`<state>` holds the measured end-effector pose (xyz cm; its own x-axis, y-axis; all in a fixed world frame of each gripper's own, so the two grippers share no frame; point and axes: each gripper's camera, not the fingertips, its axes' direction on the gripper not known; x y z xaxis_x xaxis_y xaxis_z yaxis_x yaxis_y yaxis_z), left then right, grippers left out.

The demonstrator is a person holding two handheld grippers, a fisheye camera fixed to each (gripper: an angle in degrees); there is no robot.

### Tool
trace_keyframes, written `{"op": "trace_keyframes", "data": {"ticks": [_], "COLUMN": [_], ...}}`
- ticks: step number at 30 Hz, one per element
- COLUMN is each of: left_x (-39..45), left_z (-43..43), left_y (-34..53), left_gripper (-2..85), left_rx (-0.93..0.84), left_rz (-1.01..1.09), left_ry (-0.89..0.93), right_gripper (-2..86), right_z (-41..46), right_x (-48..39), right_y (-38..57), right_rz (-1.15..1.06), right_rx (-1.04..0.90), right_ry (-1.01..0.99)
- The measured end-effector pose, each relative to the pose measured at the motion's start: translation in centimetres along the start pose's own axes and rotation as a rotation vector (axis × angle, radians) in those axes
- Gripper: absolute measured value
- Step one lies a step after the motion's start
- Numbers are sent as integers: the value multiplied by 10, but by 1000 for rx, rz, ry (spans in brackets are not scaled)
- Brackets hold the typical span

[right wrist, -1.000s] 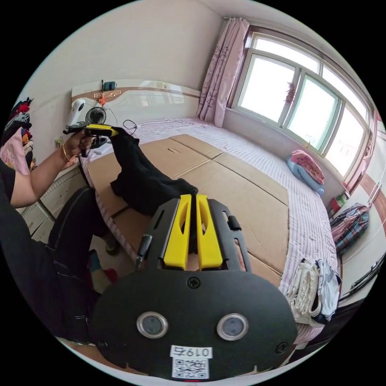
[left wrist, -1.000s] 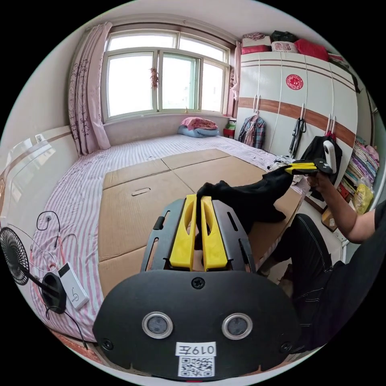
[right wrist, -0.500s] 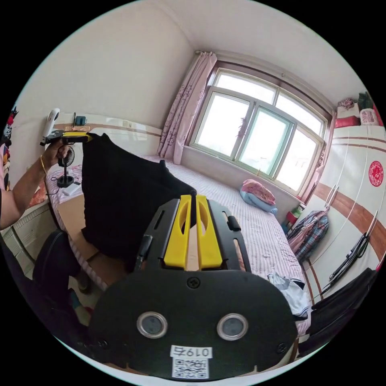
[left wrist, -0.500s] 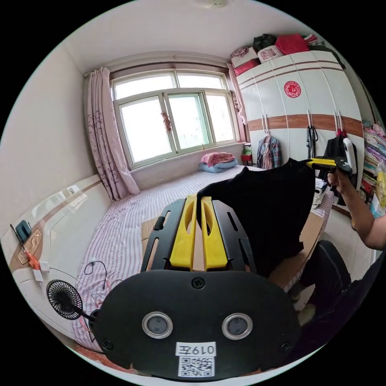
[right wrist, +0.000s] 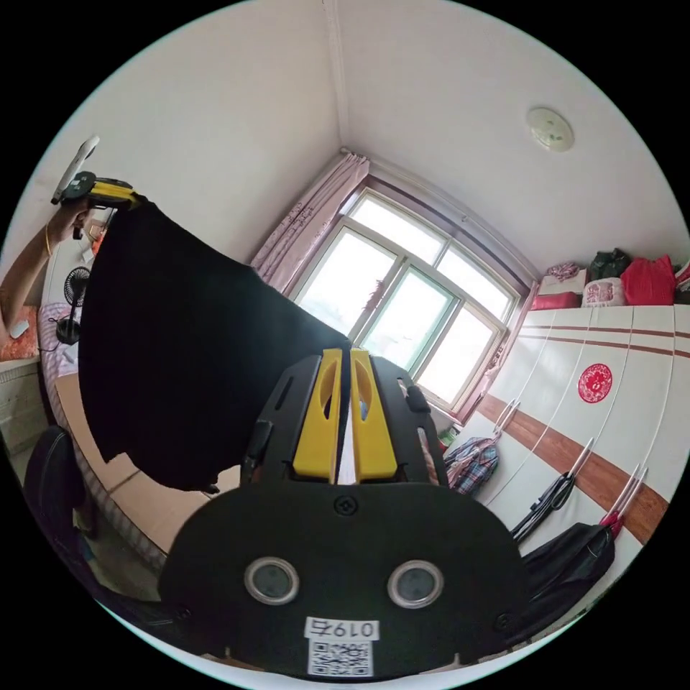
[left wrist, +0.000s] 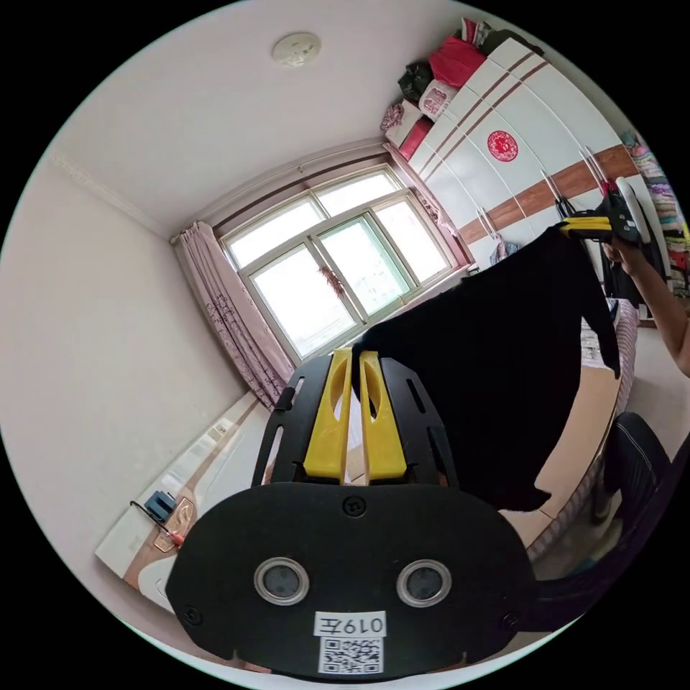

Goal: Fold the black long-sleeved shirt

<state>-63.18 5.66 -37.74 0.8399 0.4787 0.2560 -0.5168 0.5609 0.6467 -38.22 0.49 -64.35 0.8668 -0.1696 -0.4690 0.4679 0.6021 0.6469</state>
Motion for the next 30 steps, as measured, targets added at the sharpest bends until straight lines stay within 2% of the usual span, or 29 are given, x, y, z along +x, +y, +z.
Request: {"op": "trace_keyframes", "data": {"ticks": [3, 5, 9, 12, 16, 17, 19, 23, 27, 30], "left_x": [3, 15, 44, 72, 123, 142, 175, 242, 280, 290], "left_z": [14, 54, 162, 285, 490, 542, 610, 727, 790, 841], "left_y": [-29, -44, -44, -19, 46, 65, 91, 135, 156, 177], "left_gripper": [10, 10, 9, 9, 10, 11, 12, 16, 25, 49], "left_rx": [-34, -91, -209, -309, -486, -529, -590, -706, -763, -890], "left_rz": [58, 104, 139, 116, 23, 10, 12, 36, 59, -13], "left_ry": [10, 12, 58, 122, 181, 186, 200, 220, 176, 178], "right_gripper": [-9, -9, -8, -8, -7, -7, -7, -5, 8, 79], "right_z": [37, 80, 231, 369, 560, 584, 671, 769, 844, 880], "right_x": [3, 3, -19, -52, -115, -125, -164, -206, -218, -209], "right_y": [-6, -5, 25, 76, 161, 172, 215, 272, 318, 340], "right_rz": [-28, -33, -61, -73, -65, -72, -118, -183, -178, -145], "right_rx": [-35, -81, -238, -382, -546, -567, -653, -759, -831, -893], "right_ry": [45, 38, -41, -104, -160, -165, -183, -178, -119, -58]}}
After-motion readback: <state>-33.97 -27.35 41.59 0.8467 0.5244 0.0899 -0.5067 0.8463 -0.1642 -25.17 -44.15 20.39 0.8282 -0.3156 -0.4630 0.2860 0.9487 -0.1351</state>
